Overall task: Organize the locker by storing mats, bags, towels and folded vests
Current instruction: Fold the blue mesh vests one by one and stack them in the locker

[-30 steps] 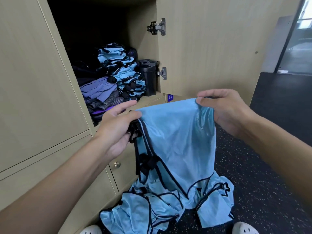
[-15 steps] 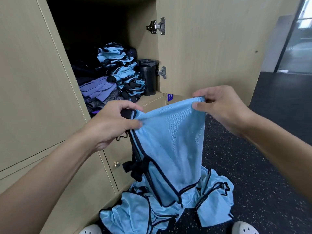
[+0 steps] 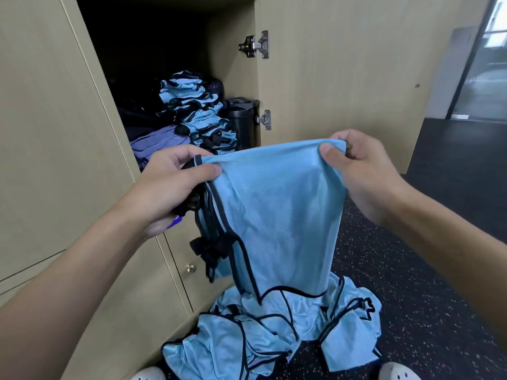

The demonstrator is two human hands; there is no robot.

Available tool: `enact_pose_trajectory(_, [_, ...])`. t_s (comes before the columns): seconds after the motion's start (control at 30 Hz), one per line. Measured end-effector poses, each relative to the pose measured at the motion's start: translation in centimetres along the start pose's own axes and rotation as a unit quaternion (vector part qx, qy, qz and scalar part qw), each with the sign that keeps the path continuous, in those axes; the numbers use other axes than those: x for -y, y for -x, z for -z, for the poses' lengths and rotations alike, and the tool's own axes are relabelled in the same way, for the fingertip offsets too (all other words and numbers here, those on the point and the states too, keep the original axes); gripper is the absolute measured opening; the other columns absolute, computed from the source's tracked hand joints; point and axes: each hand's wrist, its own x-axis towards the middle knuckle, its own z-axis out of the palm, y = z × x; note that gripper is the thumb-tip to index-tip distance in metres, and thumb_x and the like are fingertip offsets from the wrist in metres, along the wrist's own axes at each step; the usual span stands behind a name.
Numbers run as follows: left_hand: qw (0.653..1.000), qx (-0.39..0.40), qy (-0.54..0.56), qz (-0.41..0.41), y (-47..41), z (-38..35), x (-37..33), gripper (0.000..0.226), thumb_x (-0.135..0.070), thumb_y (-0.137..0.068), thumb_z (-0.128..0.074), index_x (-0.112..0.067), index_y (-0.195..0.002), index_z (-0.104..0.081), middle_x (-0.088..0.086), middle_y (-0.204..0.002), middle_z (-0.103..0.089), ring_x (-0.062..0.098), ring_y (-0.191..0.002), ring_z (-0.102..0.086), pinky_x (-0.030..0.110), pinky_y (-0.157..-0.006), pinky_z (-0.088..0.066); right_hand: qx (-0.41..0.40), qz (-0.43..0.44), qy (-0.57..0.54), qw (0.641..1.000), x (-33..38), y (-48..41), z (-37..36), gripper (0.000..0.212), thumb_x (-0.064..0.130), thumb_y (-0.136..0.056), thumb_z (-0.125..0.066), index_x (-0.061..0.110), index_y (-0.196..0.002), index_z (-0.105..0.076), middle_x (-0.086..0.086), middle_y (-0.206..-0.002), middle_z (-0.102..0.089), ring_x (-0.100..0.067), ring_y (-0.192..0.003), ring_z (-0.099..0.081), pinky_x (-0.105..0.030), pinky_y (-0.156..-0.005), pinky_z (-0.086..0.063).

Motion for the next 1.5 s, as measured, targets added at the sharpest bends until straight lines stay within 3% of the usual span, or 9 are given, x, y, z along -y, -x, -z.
enact_pose_trajectory(0.2, [0.984, -0.090, 0.127, 0.086, -0.8, -0.3, 0.4, 0.027, -0.010, -0.083, -0.076, -0.007, -0.108, -0.067, 0.014, -0.094, -0.074, 0.022, -0.074, -0.073, 0.034, -0.063, -0.061, 0.097, -0.058, -0.100, 0.988, -1.2, 0.8, -1.5, 0.065, -0.004, -0.079, -0.073, 0.024, -0.130, -0.045, -0.001, -0.106, -0.066, -0.014, -0.086, -0.068, -0.031, -0.077, -0.057])
enact_pose_trajectory(0.37, [0.942, 0.081, 0.167, 0.280, 1.5, -3.3, 2.5, 0.093, -0.022, -0.067, -0.081, -0.010, -0.149, -0.039, 0.015, -0.115, -0.072, 0.025, -0.085, -0.074, 0.042, -0.068, -0.062, 0.018, -0.083, -0.170, 0.982, -0.5, 0.0, -1.7, 0.070, 0.000, -0.085, -0.069, 0.030, -0.140, -0.038, -0.002, -0.091, -0.072, -0.017, -0.072, -0.071, -0.031, -0.064, -0.059])
enact_pose_trajectory(0.53, [0.956, -0.027, 0.218, 0.193, -0.2, -2.7, 2.4, 0.070, -0.008, -0.078, -0.078, -0.011, -0.141, -0.047, 0.016, -0.110, -0.074, 0.032, -0.091, -0.074, 0.042, -0.061, -0.062, 0.073, -0.134, -0.154, 0.976, -0.9, -0.5, -0.6, 0.093, 0.012, -0.080, -0.076, 0.027, -0.152, -0.020, -0.007, -0.115, -0.071, -0.026, -0.095, -0.073, -0.045, -0.080, -0.059])
enact_pose_trajectory(0.67, [0.954, 0.048, 0.132, 0.267, 1.4, -3.6, 2.4, 0.091, -0.016, -0.071, -0.082, -0.019, -0.149, -0.037, 0.011, -0.104, -0.072, 0.027, -0.086, -0.073, 0.045, -0.070, -0.062, 0.097, -0.146, -0.073, 0.982, -1.9, 0.6, -1.0, 0.095, 0.004, -0.081, -0.075, 0.036, -0.152, -0.020, -0.017, -0.133, -0.057, -0.027, -0.103, -0.069, -0.044, -0.096, -0.053])
enact_pose_trajectory(0.83, [0.956, -0.080, 0.208, 0.192, 0.0, -2.7, 1.7, 0.086, -0.006, -0.081, -0.077, -0.027, -0.151, -0.031, 0.006, -0.104, -0.073, 0.024, -0.079, -0.075, 0.042, -0.058, -0.060, 0.130, -0.151, -0.086, 0.976, -1.8, 0.8, -0.9, 0.121, 0.024, -0.056, -0.093, 0.053, -0.147, -0.020, -0.013, -0.151, -0.037, -0.026, -0.122, -0.059, -0.052, -0.104, -0.046])
enact_pose_trajectory(0.97, [0.961, -0.088, 0.166, 0.204, 0.5, -2.5, 1.5, 0.089, -0.008, -0.089, -0.071, -0.035, -0.156, -0.019, -0.001, -0.099, -0.063, 0.021, -0.078, -0.070, 0.036, -0.056, -0.057, 0.133, -0.116, -0.127, 0.976, -2.4, 1.1, -1.5, 0.079, -0.003, -0.081, -0.073, 0.047, -0.134, -0.042, -0.017, -0.127, -0.060, -0.025, -0.098, -0.070, -0.039, -0.079, -0.060])
enact_pose_trajectory(1.13, [0.966, -0.002, 0.112, 0.232, 1.7, -3.9, 2.0, 0.112, -0.006, -0.077, -0.080, -0.051, -0.151, -0.009, -0.002, -0.109, -0.067, 0.021, -0.085, -0.072, 0.039, -0.067, -0.057, 0.022, -0.107, -0.135, 0.985, -1.5, 0.7, -1.7, 0.014, 0.000, -0.092, -0.062, 0.013, -0.096, -0.068, -0.007, -0.079, -0.067, -0.015, -0.066, -0.065, -0.023, -0.061, -0.058])
enact_pose_trajectory(1.27, [0.968, 0.062, 0.087, 0.227, 2.8, -5.5, 3.2, 0.114, 0.009, -0.070, -0.080, -0.052, -0.147, -0.021, 0.006, -0.110, -0.072, 0.020, -0.086, -0.075, 0.029, -0.061, -0.057, -0.004, -0.127, -0.127, 0.984, -1.2, 0.2, -1.1, 0.008, 0.006, -0.091, -0.065, 0.011, -0.093, -0.071, -0.010, -0.085, -0.071, -0.016, -0.069, -0.067, -0.025, -0.065, -0.059])
enact_pose_trajectory(1.5, [0.978, 0.045, 0.115, 0.169, 1.5, -4.0, 2.6, 0.040, 0.017, -0.083, -0.062, -0.015, -0.107, -0.068, 0.013, -0.095, -0.069, 0.024, -0.077, -0.068, 0.031, -0.068, -0.056, 0.092, -0.151, -0.093, 0.980, -0.3, -0.1, 0.9, 0.029, -0.007, -0.083, -0.067, 0.012, -0.105, -0.068, -0.011, -0.098, -0.074, -0.019, -0.078, -0.072, -0.026, -0.066, -0.060])
